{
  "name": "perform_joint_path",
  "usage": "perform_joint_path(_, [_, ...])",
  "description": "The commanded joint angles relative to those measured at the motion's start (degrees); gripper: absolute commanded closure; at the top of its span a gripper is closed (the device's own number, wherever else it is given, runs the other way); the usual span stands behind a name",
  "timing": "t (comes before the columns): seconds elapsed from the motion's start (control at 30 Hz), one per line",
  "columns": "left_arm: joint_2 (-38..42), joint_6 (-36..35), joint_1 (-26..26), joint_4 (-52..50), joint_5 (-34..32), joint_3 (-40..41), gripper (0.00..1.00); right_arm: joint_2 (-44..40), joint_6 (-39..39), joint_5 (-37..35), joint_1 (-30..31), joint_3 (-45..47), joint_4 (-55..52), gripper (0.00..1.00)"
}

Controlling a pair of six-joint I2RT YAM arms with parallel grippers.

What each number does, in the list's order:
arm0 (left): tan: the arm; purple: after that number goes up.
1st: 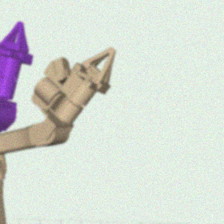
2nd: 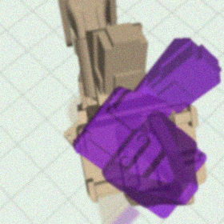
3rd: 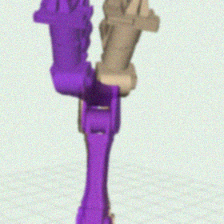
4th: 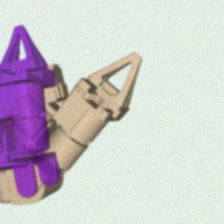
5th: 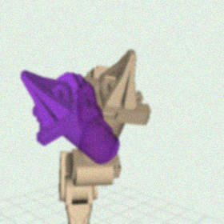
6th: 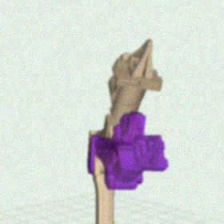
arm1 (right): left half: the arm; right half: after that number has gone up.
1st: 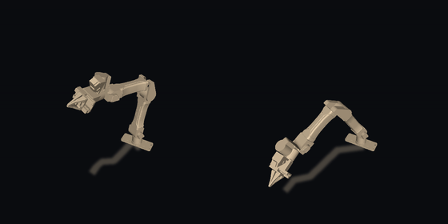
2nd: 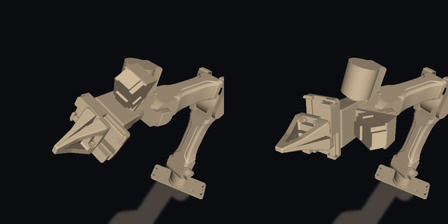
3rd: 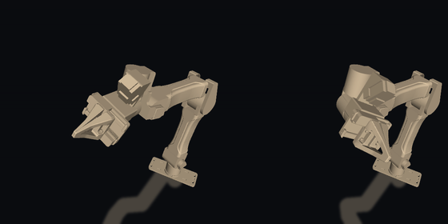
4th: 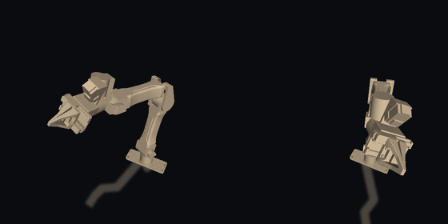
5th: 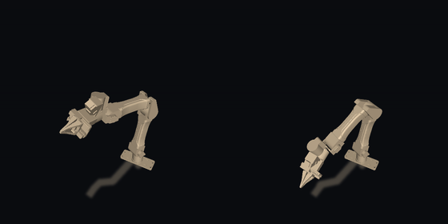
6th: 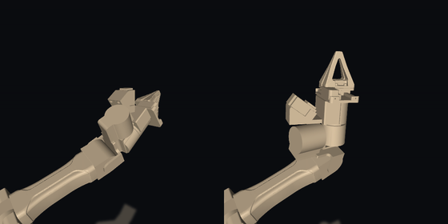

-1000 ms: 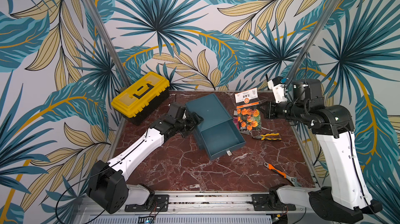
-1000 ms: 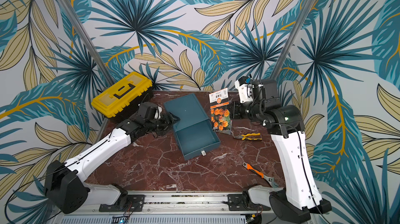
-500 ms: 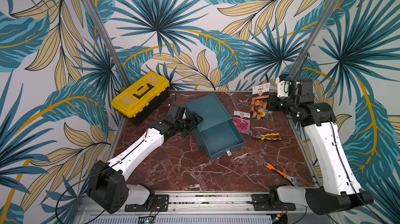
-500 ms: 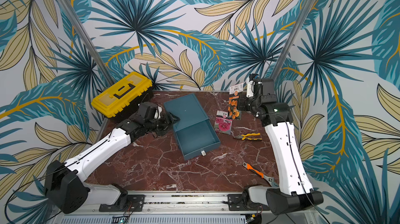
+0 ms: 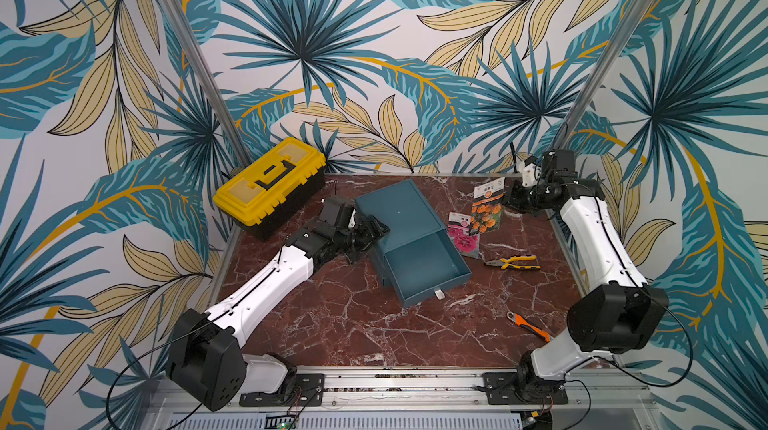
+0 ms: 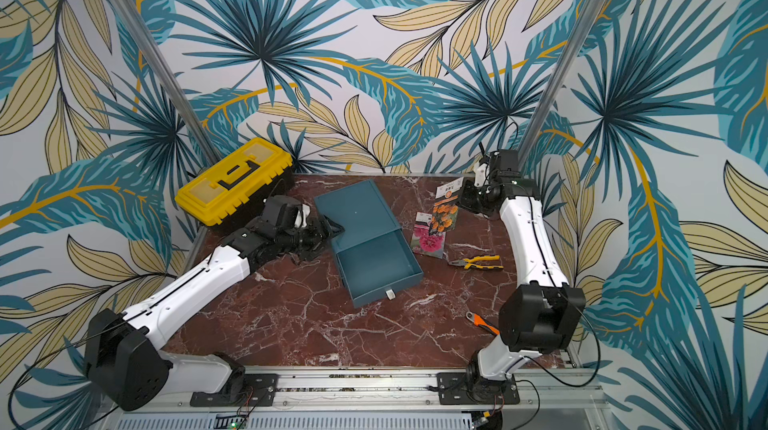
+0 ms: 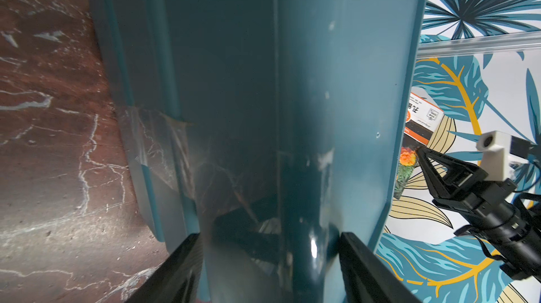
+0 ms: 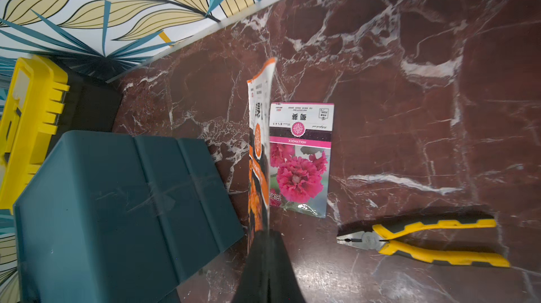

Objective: Take the seed bags out of the drawer
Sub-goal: Place the seed packet at the center of the board.

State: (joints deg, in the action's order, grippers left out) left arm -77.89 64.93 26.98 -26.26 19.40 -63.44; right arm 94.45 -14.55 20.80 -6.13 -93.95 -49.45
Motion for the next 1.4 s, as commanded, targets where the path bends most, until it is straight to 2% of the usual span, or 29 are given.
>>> perform_joint_path(0.0, [0.91,-1.02,-0.7,-4.14,-1.05,-0.89,0.23,3.46,-1.47,6.45,-0.2,1.13,1.58,1.0])
perform_joint_path(0.33, [0.46,-1.32,-1.19,-5.72,-0.94,-1.6,0.23,11.97,-5.36,9.38,-0.19,5.32,10.46,1.0])
perform_joint_path(0.67, [0.19,-1.01,-1.71,-5.73,0.02,-1.95,0.23,17.72,-5.7,10.05,-0.19,5.71,13.83,1.0])
perform_joint_path(1.17, [-0.16,-0.82,-1.73,-5.69,-0.09,-1.95,0.23,19.45,-4.73,5.93,-0.45,9.66,14.28,1.0])
perform_joint_path(1.23, [-0.16,-0.83,-1.73,-5.68,-0.01,-1.95,0.23,19.34,-4.9,4.8,-0.65,9.93,13.96,0.96])
perform_joint_path(1.27, [-0.16,-0.83,-1.81,-5.65,0.02,-1.92,0.23,19.26,-4.92,4.16,-0.68,9.93,13.58,0.87])
perform_joint_path(1.37, [-0.16,-0.81,-1.75,-5.64,0.26,-1.78,0.23,18.63,-4.39,2.36,-0.79,9.62,12.44,0.75])
